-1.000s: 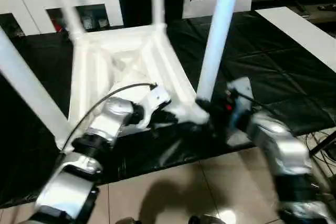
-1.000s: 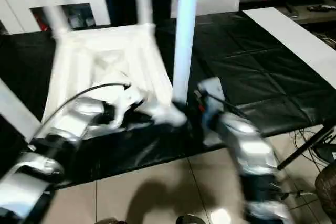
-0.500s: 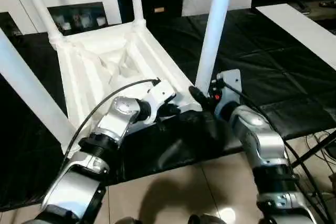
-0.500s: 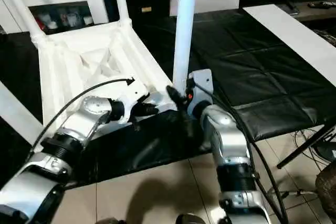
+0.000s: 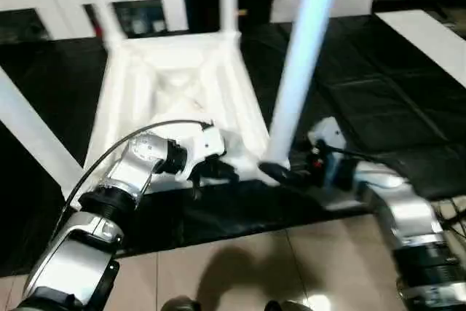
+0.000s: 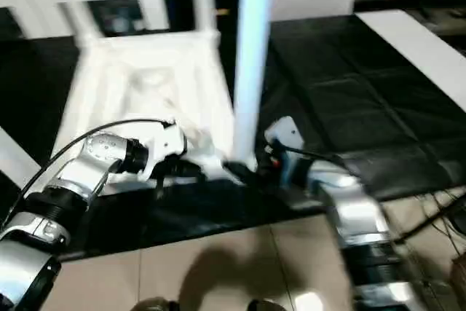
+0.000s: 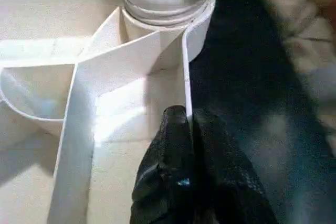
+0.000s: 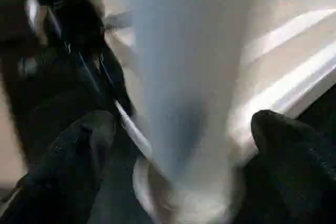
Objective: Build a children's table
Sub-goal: Rotate leg to tighten
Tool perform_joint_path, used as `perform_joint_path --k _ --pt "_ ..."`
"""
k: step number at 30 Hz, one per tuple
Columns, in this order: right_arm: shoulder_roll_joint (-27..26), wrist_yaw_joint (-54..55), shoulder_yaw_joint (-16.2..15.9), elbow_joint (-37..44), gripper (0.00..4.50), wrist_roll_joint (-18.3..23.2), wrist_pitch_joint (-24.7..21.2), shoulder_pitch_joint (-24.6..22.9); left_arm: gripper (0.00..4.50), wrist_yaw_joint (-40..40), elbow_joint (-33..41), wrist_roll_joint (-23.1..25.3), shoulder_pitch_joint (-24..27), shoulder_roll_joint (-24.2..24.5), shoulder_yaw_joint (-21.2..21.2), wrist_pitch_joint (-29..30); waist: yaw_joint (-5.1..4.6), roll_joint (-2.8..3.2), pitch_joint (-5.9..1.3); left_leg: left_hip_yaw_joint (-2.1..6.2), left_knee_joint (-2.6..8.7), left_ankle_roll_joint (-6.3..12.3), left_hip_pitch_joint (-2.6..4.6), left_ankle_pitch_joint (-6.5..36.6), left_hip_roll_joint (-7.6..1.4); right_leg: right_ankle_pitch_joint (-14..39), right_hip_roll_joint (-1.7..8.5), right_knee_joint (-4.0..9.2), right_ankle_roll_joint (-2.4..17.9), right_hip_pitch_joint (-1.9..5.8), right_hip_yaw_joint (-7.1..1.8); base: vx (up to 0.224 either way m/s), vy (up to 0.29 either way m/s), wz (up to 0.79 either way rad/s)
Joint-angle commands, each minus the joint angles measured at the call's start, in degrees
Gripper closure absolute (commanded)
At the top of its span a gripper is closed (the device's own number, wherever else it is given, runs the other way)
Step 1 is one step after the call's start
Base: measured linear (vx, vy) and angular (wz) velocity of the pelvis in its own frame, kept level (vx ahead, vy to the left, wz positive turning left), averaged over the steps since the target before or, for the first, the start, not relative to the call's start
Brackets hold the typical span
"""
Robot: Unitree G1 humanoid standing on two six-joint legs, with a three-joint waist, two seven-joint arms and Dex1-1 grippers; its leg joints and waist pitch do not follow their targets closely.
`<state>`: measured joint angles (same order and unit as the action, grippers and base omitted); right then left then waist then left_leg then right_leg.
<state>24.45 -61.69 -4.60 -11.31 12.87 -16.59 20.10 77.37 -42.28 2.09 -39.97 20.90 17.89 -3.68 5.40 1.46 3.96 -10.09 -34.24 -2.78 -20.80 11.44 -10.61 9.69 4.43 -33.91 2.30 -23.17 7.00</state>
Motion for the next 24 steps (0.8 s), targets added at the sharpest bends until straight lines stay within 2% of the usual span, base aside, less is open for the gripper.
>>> perform_joint_path --k 1,2,3,5,8,11,14,16,19,20,24 --pt "1.5 -5.2 -1.1 1.8 0.03 0.9 0.9 0.5 4.50 5.8 2.1 -0.5 -0.4 0.3 2.3 -1.9 -0.04 -0.40 -4.55 0.64 3.48 5.42 0.52 5.5 -3.34 9.0 5.07 3.27 11.9 3.74 -4.14 0.000 0.000 0.00" --pt "1.5 -5.2 -1.1 1.8 0.03 0.9 0.9 0.5 4.50 5.8 2.1 -0.5 -0.4 0.3 2.3 -1.9 -0.01 -0.51 -4.50 0.62 3.44 5.46 0.43 5.7 -3.25 9.5 5.10 3.41 11.8 3.78 -4.11 0.000 0.000 0.00" --pt "3.1 -9.8 -1.7 2.1 0.03 3.6 -1.0 0.9 4.50 8.6 2.2 -1.2 -0.3 0.4 2.7 -2.5 0.09 -0.72 -4.49 0.61 3.45 5.48 0.40 6.3 -3.14 11.1 5.14 3.65 11.4 3.95 -4.02 0.000 0.000 0.00" --pt "3.7 -11.8 -2.0 1.8 0.33 4.5 -1.5 1.1 4.50 9.9 2.3 -1.5 -0.3 0.3 2.8 -2.8 0.51 -0.64 -4.54 0.67 3.40 5.42 0.44 6.1 -3.29 13.2 5.18 3.81 10.5 3.80 -4.01 0.000 0.000 0.00" --pt "4.7 -16.4 -3.6 0.7 0.43 5.0 -2.2 1.8 4.50 12.9 3.1 -1.5 -0.1 0.2 4.1 -3.9 0.82 -0.69 -4.73 0.75 3.36 5.31 0.45 5.3 -3.42 12.1 5.13 3.53 10.7 3.73 -3.99 0.000 0.000 0.00" --pt "5.2 -18.2 -4.6 0.0 0.78 5.4 -2.2 2.3 4.50 14.0 3.1 -1.4 -0.3 0.3 5.0 -4.7 1.19 -0.85 -4.81 0.73 3.31 5.38 0.47 4.6 -3.42 11.0 5.09 3.37 11.0 3.65 -3.99 0.000 0.000 0.00" --pt "5.5 -19.3 -5.2 -0.2 0.87 5.6 -2.4 2.5 4.50 14.3 2.9 -1.3 -0.5 0.3 5.3 -5.0 1.57 -0.65 -4.85 0.74 3.23 5.28 0.46 4.3 -3.38 11.2 5.15 3.33 10.7 3.62 -3.99 0.000 0.000 0.00" --pt "5.9 -20.7 -5.7 -0.4 1.23 5.8 -2.5 2.7 4.50 14.7 2.4 -1.0 -0.9 0.2 5.2 -5.4 1.72 -0.77 -4.90 0.75 3.23 5.19 0.45 4.2 -3.41 11.1 5.12 3.31 10.6 3.65 -3.96 0.000 0.000 0.00" --pt "6.1 -21.6 -5.8 -0.3 1.33 6.3 -2.9 2.7 4.50 15.0 1.9 -0.9 -1.1 0.2 5.1 -5.7 1.95 -0.88 -4.94 0.76 3.19 5.30 0.37 3.8 -3.35 11.2 5.11 3.28 10.3 3.73 -3.94 0.000 0.000 0.00" --pt "6.3 -22.0 -5.9 -0.3 1.59 6.5 -3.1 2.8 4.50 15.1 1.8 -0.9 -1.2 0.3 5.3 -5.9 2.00 -0.88 -4.99 0.76 3.16 5.31 0.39 3.5 -3.36 11.0 5.07 3.24 10.2 3.68 -3.92 0.000 0.000 0.00" --pt "6.5 -22.8 -6.2 -0.6 1.91 6.8 -3.3 3.1 4.50 15.1 1.5 -1.0 -1.3 0.7 5.6 -6.3 2.12 -0.93 -5.02 0.76 3.11 5.43 0.36 3.4 -3.32 10.9 5.06 3.21 10.1 3.69 -3.88 0.000 0.000 0.00"
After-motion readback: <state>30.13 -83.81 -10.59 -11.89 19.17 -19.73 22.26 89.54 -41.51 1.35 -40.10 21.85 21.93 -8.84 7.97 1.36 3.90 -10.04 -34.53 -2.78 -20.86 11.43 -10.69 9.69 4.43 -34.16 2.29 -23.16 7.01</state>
